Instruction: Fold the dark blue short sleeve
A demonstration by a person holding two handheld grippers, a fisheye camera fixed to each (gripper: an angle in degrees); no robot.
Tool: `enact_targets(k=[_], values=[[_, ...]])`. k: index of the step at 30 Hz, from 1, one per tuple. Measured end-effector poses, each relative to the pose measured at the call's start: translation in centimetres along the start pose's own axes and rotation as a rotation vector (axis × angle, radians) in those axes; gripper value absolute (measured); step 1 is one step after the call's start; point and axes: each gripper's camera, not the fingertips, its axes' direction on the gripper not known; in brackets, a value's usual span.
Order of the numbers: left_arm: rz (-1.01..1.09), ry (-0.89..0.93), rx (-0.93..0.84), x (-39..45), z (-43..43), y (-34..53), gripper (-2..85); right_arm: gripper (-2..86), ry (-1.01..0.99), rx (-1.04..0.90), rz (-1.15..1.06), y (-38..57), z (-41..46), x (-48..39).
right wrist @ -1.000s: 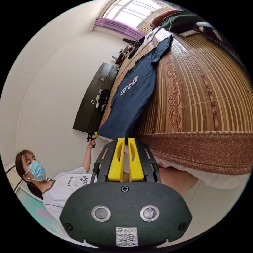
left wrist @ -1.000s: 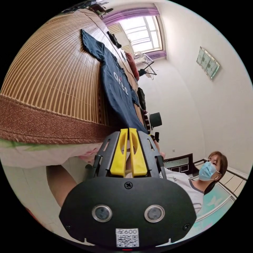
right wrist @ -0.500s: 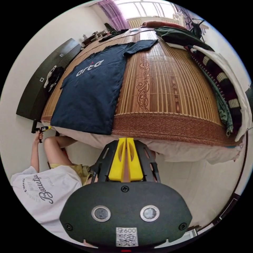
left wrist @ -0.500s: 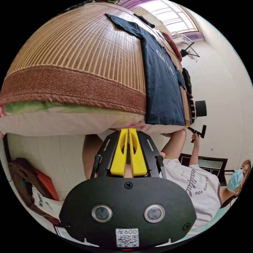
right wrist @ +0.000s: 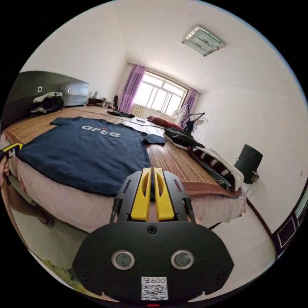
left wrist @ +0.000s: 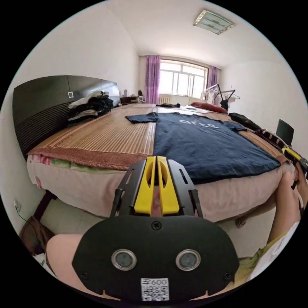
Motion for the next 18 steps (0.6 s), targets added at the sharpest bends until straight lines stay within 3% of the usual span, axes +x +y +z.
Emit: enact_targets(k=[3, 6, 8, 11, 14, 18], values=[[-0.055, -0.089, -0.050, 0.2, -1.7, 0.2, 6.0, -0.9, -0.060, 0.064, 0.245, 2.6, 0.2, 0.5], [-0.085, -0.076, -0.019, -0.3, -4.4, 0.2, 4.9, -0.9, 0.083, -0.175, 0.099, 5.3, 2.9, -2.1], [-0.057, -0.082, 0.066, 0.3, -6.3, 0.0, 4.4, -0.8, 0.248, -0.075, 0.117, 6.0, 0.4, -4.2], [-0.056, -0.036, 0.134, 0.9, -7.8, -1.0, 3.5, -0.8, 0.239, -0.121, 0.178, 6.0, -0.3, -4.7], [-0.076, 0.106, 0.024, 0.5, -5.9, -4.5, 1.9, -0.8, 0.179, -0.114, 0.201, 6.3, -1.1, -4.0], [-0.175, 0.225, -0.333, -0.1, -1.1, -7.8, 0.6, -0.8, 0.113, -0.124, 0.288, 6.3, -1.9, -2.6]])
